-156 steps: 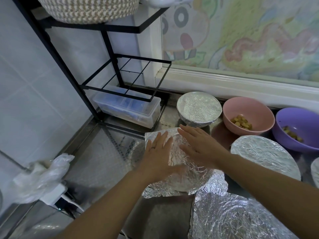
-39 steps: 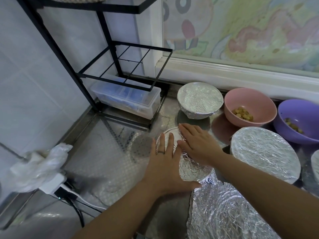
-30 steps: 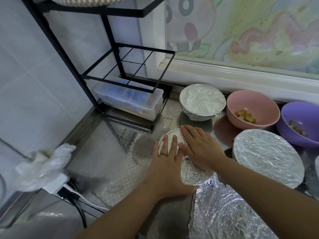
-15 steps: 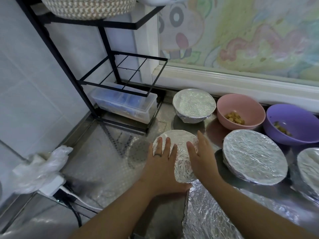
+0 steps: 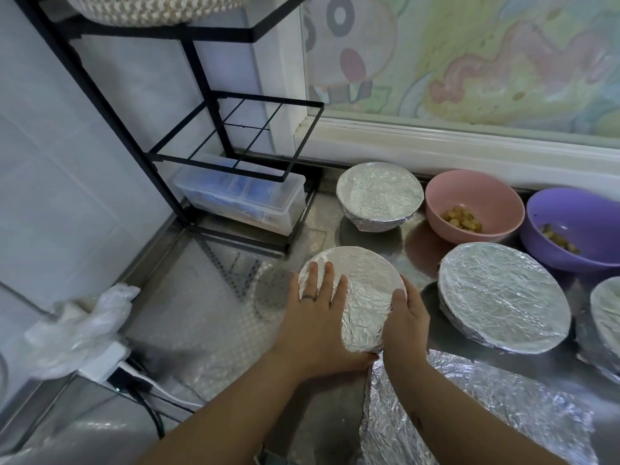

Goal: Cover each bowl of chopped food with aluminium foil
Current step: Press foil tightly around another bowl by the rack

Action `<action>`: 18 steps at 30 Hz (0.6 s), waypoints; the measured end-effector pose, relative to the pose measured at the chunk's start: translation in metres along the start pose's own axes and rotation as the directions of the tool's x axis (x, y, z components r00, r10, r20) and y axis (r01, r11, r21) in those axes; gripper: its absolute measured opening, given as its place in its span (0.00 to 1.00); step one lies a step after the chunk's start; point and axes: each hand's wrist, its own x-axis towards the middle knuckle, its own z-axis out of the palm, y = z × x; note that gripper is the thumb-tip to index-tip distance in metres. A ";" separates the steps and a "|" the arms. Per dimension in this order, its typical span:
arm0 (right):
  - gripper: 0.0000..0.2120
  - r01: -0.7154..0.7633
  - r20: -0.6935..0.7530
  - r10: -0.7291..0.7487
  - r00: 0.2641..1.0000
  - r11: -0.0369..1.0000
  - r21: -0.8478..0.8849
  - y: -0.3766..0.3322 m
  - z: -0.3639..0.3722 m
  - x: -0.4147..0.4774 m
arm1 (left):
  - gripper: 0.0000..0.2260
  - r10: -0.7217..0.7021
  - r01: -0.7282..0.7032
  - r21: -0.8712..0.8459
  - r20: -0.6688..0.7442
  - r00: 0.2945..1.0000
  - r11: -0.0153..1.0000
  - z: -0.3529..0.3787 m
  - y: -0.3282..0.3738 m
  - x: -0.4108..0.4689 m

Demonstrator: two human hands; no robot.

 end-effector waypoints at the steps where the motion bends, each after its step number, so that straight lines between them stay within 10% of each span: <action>1: 0.15 -0.015 0.013 0.015 1.000 1.000 0.026 0.000 -0.001 0.000 | 0.59 0.000 0.000 -0.003 0.004 1.000 1.000 0.000 0.000 0.000; 6: 0.21 0.161 0.180 -0.112 0.977 0.944 -0.287 -0.017 -0.015 0.004 | 0.59 0.010 -0.010 -0.009 0.015 1.000 1.000 -0.002 -0.001 0.000; 9: 0.24 0.546 0.379 -0.397 0.836 0.668 -0.505 -0.048 -0.004 0.026 | 0.59 0.026 -0.026 -0.015 0.005 1.000 1.000 -0.001 -0.001 0.001; 12: 0.19 0.679 0.644 -0.259 0.720 0.453 -0.578 -0.065 0.022 0.057 | 0.59 0.038 -0.038 -0.021 -0.018 0.999 0.999 0.000 -0.002 0.000; 18: 0.15 0.638 0.651 -0.148 0.744 0.444 -0.629 -0.060 0.035 0.083 | 0.58 0.046 -0.048 -0.047 -0.030 0.998 0.998 0.000 -0.003 0.000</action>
